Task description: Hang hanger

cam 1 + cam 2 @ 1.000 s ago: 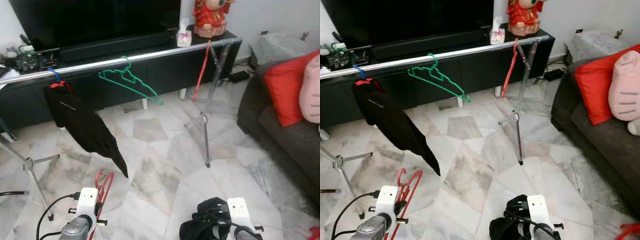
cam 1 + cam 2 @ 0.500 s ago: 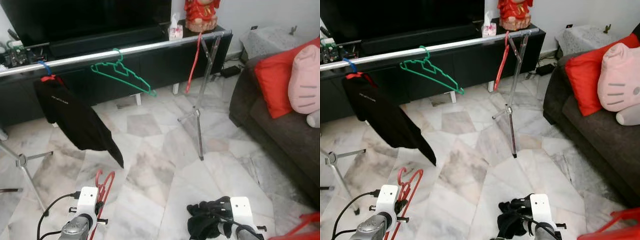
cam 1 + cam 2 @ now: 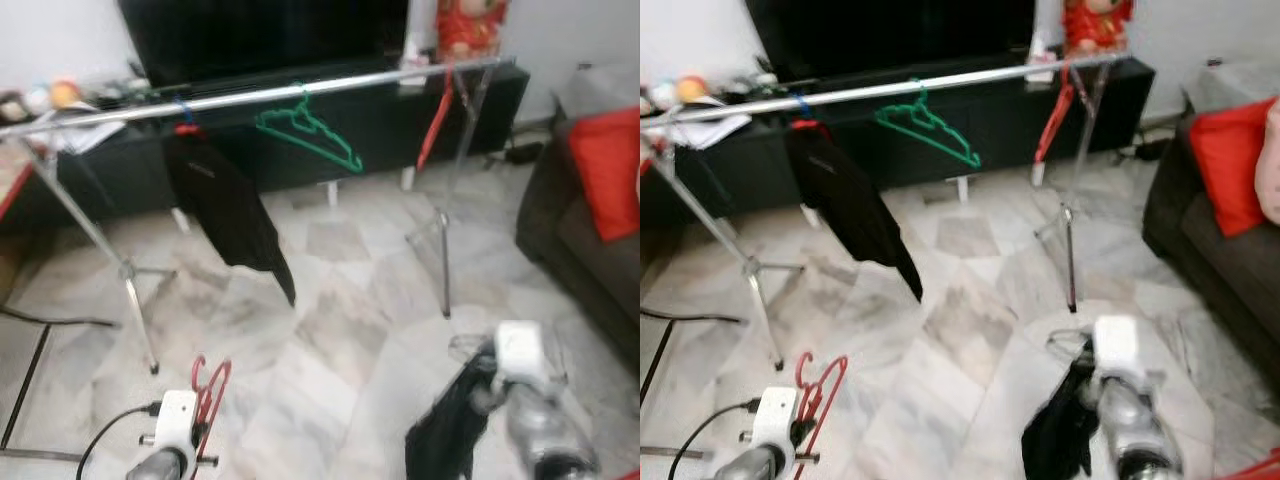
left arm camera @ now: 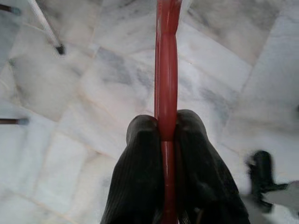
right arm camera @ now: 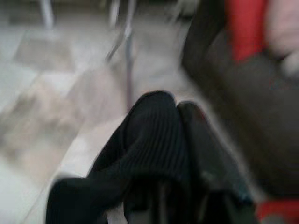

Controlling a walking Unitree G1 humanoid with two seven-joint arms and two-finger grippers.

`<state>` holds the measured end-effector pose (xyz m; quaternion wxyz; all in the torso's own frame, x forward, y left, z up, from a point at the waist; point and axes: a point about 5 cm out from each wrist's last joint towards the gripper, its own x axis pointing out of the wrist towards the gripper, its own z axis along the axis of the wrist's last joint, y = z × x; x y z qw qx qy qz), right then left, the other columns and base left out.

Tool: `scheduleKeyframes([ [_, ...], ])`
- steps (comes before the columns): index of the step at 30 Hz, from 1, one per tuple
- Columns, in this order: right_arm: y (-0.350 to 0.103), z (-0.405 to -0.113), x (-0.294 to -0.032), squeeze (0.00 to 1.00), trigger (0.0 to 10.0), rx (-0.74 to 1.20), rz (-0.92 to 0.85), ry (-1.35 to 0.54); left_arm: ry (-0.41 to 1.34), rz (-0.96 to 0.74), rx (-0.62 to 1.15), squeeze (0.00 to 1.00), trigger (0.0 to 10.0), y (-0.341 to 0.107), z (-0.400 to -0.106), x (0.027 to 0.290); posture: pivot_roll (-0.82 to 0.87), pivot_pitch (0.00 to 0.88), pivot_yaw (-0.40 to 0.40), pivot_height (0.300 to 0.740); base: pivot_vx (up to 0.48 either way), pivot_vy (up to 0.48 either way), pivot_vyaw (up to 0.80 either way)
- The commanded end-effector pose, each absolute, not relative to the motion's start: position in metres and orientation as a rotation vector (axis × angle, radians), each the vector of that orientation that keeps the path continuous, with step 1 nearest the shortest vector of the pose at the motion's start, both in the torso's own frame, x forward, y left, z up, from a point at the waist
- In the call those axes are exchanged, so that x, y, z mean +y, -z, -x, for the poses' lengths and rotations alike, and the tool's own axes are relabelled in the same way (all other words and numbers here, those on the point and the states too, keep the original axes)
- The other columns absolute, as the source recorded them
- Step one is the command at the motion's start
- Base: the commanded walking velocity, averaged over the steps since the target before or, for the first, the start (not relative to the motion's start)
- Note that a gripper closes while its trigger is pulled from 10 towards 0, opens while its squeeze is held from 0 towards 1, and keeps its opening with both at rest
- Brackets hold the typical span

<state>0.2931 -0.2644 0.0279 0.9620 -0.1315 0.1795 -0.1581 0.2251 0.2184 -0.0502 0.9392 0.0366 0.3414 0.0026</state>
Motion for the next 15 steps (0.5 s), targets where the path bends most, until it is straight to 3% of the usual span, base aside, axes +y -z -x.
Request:
scheduleKeyframes([
  [1,-0.006,-0.276,-0.261,0.00,10.0,0.456,0.250,0.315,-0.008,-0.078,0.693,0.00,10.0,0.049,-0.226,0.219,-0.08,0.017,-0.004,0.740,-0.360,0.000,-0.80],
  [8,-0.016,-0.282,-0.265,0.00,10.0,0.415,0.261,0.324,-0.009,-0.086,0.683,0.00,10.0,0.050,-0.225,0.219,-0.07,0.011,-0.004,0.740,-0.360,0.000,-0.74],
  [15,-0.031,-0.294,-0.263,0.00,10.0,0.350,0.292,0.312,-0.017,-0.116,0.662,0.00,10.0,0.050,-0.222,0.219,-0.06,0.000,-0.004,0.740,-0.358,0.000,0.00],
])
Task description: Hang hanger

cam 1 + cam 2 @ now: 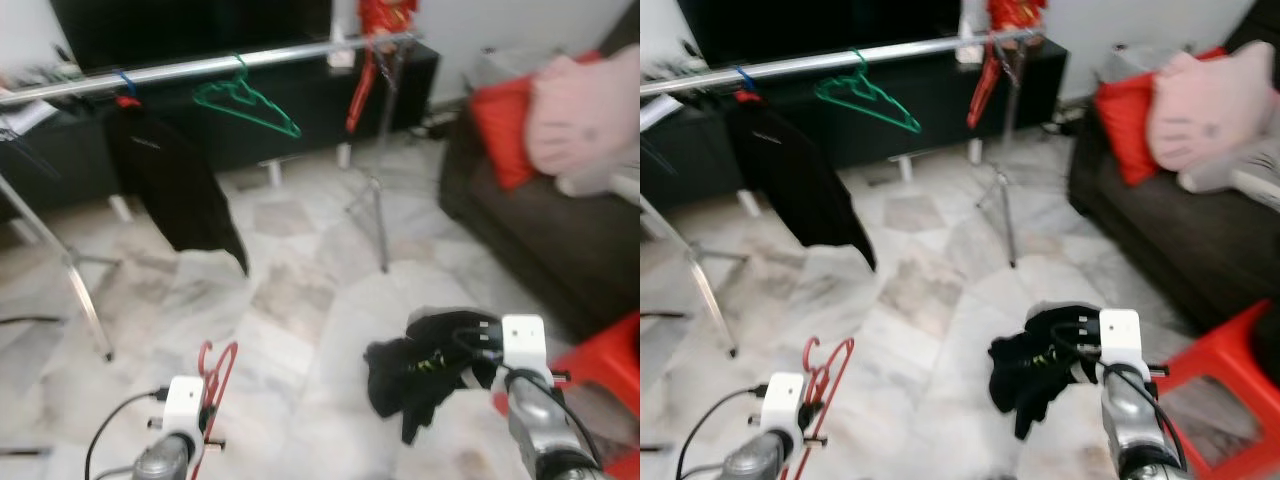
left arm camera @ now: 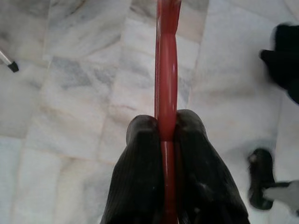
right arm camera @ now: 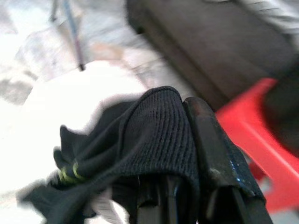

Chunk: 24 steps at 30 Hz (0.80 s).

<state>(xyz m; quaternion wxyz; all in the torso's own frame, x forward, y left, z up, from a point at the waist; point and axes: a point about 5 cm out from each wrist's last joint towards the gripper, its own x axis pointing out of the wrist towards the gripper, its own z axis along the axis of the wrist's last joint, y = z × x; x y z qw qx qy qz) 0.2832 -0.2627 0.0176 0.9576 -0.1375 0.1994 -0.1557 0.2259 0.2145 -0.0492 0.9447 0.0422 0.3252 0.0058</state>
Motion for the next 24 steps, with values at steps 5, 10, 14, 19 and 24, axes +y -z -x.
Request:
scheduleKeyframes([
  [5,-0.051,-0.309,-0.258,0.00,10.0,0.284,0.306,0.274,0.010,-0.230,0.377,0.00,10.0,-0.003,-0.278,0.225,-0.04,0.000,-0.007,0.740,-0.120,0.000,0.00],
  [10,-0.069,-0.326,-0.245,0.00,10.0,0.235,0.312,0.211,0.069,-0.312,0.236,0.00,10.0,-0.053,-0.311,0.238,-0.01,0.000,-0.007,0.740,0.000,0.000,0.00],
  [14,-0.078,-0.335,-0.236,0.00,10.0,0.220,0.290,0.195,0.160,-0.267,0.180,0.00,10.0,-0.068,-0.316,0.226,-0.01,0.000,0.000,0.740,0.000,0.000,0.00],
  [19,-0.088,-0.340,-0.226,0.00,10.0,0.200,0.267,0.186,0.339,-0.147,0.090,0.00,10.0,-0.097,-0.319,0.181,-0.04,0.000,0.015,0.740,0.000,0.000,0.00],
  [24,-0.091,-0.343,-0.216,0.00,10.0,0.199,0.253,0.169,0.692,-0.164,0.139,0.00,10.0,-0.112,-0.302,0.125,-0.06,0.005,0.025,0.740,0.000,0.000,0.00],
])
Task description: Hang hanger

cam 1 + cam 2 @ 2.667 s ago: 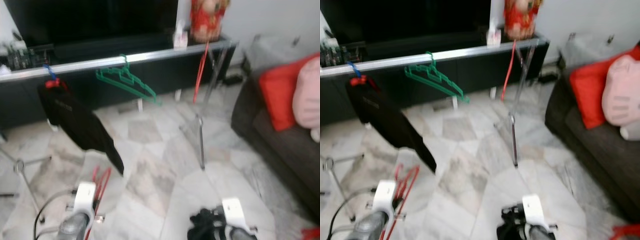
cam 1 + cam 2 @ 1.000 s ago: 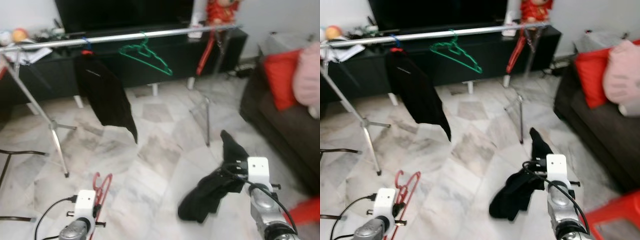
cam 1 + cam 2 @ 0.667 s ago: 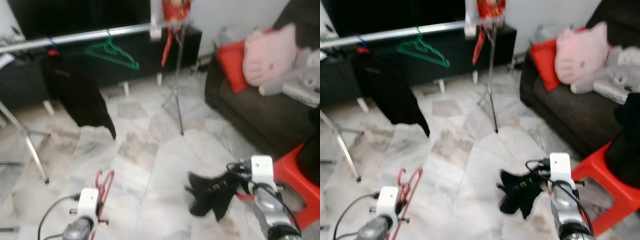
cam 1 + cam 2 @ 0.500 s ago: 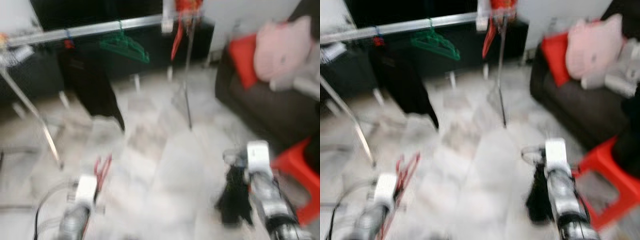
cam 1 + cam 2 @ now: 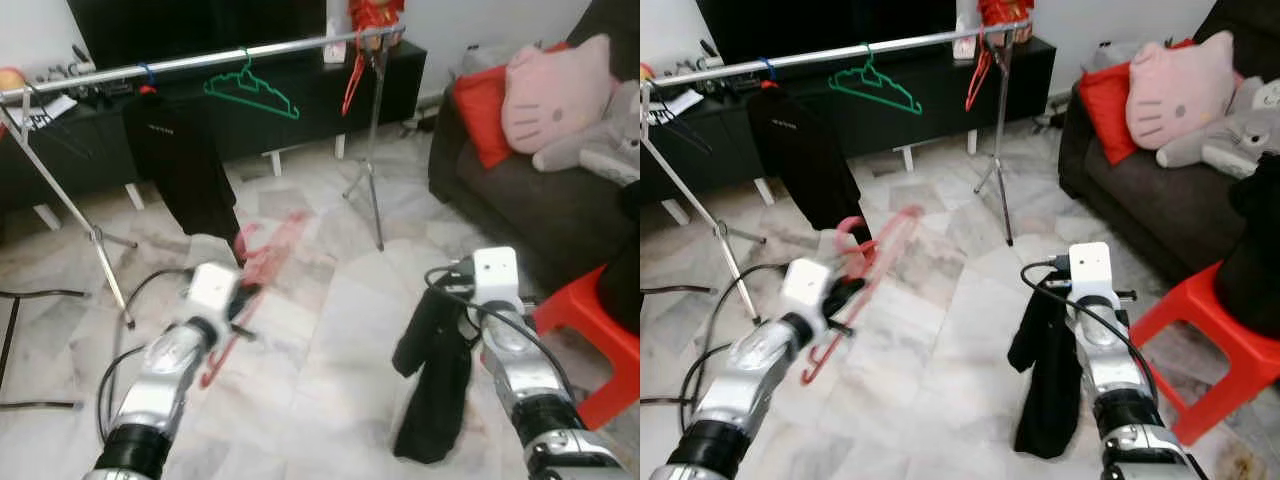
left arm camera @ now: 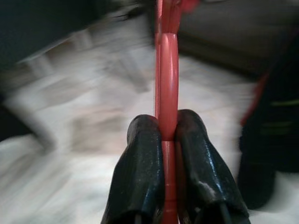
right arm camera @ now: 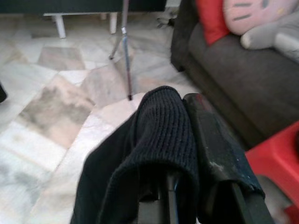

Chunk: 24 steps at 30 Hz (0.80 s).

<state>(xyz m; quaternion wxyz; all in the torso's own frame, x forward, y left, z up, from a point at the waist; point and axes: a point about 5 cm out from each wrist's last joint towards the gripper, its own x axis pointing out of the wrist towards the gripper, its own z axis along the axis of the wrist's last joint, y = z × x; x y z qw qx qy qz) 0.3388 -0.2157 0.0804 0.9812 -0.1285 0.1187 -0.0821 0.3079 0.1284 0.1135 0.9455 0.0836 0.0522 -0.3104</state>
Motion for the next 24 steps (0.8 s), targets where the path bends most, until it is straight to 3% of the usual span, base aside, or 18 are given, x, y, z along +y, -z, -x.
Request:
scheduleKeyframes([
  [1,-0.092,-0.346,-0.212,0.00,10.0,0.209,0.253,0.157,0.842,-0.189,0.177,0.00,10.0,-0.115,-0.291,0.111,-0.07,0.020,0.032,0.740,0.000,0.000,0.00],
  [6,-0.094,-0.352,-0.207,0.00,10.0,0.240,0.316,0.143,1.012,-0.308,0.261,0.00,10.0,-0.119,-0.278,0.106,-0.08,0.029,0.036,0.740,0.000,0.000,0.00],
  [11,-0.097,-0.358,-0.205,0.00,10.0,0.264,0.362,0.136,1.121,-0.598,0.351,0.00,10.0,-0.119,-0.273,0.118,-0.06,0.035,0.028,0.740,0.000,0.000,0.00],
  [19,-0.100,-0.367,-0.188,0.00,10.0,0.275,0.389,0.074,1.217,-0.542,0.384,0.00,10.0,-0.129,-0.263,0.107,-0.05,0.023,0.018,0.740,0.000,0.000,0.00],
  [24,-0.102,-0.370,-0.174,0.00,10.0,0.257,0.366,0.047,1.070,-0.532,0.338,0.00,10.0,-0.131,-0.275,0.095,-0.06,0.016,0.020,0.740,0.000,0.000,0.00],
])
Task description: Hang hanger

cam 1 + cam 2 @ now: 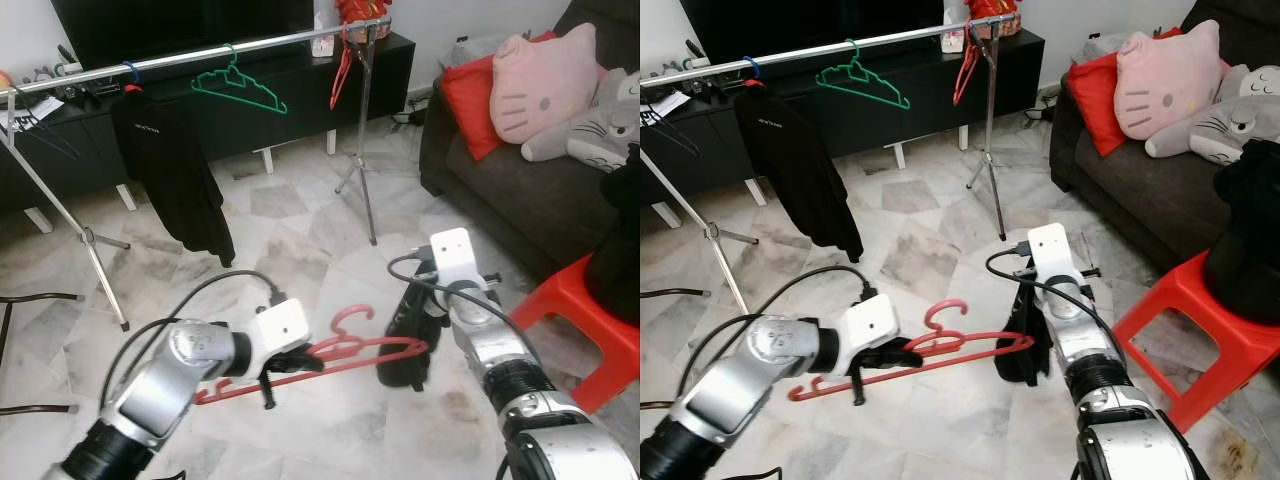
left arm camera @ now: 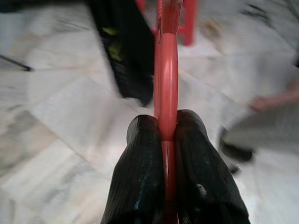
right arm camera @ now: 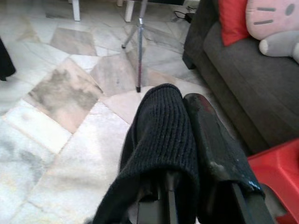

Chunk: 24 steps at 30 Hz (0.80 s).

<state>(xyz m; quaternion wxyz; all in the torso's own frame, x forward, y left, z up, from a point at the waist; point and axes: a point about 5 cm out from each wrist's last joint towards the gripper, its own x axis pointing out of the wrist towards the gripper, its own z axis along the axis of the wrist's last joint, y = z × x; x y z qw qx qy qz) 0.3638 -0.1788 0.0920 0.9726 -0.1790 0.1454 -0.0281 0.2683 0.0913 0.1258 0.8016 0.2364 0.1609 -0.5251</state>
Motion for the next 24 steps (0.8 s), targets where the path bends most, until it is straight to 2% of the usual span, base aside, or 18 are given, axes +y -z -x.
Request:
scheduleKeyframes([
  [1,-0.101,-0.369,-0.172,0.00,10.0,0.256,0.364,0.041,1.060,-0.517,0.326,0.00,10.0,-0.133,-0.275,0.091,-0.06,0.016,0.020,0.740,0.000,0.000,0.00],
  [24,-0.107,-0.360,-0.152,0.00,10.0,0.226,0.337,-0.016,0.853,-0.461,0.298,0.00,10.0,-0.133,-0.285,0.070,-0.08,0.013,0.016,0.740,0.000,0.000,0.00],
])
